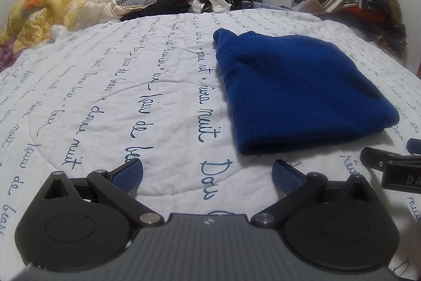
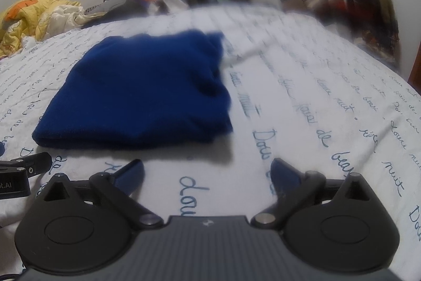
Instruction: Fold small clothes
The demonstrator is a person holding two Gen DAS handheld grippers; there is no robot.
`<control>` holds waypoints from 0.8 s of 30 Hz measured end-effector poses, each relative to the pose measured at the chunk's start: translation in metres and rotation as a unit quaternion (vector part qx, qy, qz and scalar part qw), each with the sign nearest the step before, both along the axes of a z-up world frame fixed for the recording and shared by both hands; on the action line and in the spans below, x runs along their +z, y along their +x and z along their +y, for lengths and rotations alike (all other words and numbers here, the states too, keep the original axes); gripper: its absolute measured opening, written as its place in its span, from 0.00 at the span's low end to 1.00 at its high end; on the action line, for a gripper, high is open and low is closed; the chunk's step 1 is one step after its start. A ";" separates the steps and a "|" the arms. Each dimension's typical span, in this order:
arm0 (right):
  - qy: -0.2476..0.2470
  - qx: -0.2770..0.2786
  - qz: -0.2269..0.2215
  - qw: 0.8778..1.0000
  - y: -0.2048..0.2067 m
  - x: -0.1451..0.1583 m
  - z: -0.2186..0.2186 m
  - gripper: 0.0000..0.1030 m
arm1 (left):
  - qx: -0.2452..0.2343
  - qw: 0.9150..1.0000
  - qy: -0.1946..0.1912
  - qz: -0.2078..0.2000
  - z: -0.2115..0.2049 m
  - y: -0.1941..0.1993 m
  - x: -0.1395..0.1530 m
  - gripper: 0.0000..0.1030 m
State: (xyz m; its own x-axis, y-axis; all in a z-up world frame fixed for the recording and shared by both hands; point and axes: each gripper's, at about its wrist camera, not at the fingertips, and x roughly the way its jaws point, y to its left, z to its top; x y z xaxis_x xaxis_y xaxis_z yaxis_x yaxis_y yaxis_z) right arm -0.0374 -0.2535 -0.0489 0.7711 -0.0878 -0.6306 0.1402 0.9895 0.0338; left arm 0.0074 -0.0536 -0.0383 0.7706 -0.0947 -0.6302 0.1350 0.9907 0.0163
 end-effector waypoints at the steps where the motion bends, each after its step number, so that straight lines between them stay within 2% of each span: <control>1: 0.000 0.000 0.000 1.000 0.000 0.000 0.000 1.00 | 0.000 1.000 0.000 0.000 0.000 0.000 0.000 1.00; 24: -0.001 0.007 -0.002 1.000 0.000 0.000 0.000 1.00 | 0.000 1.000 0.000 0.000 0.000 0.000 0.000 1.00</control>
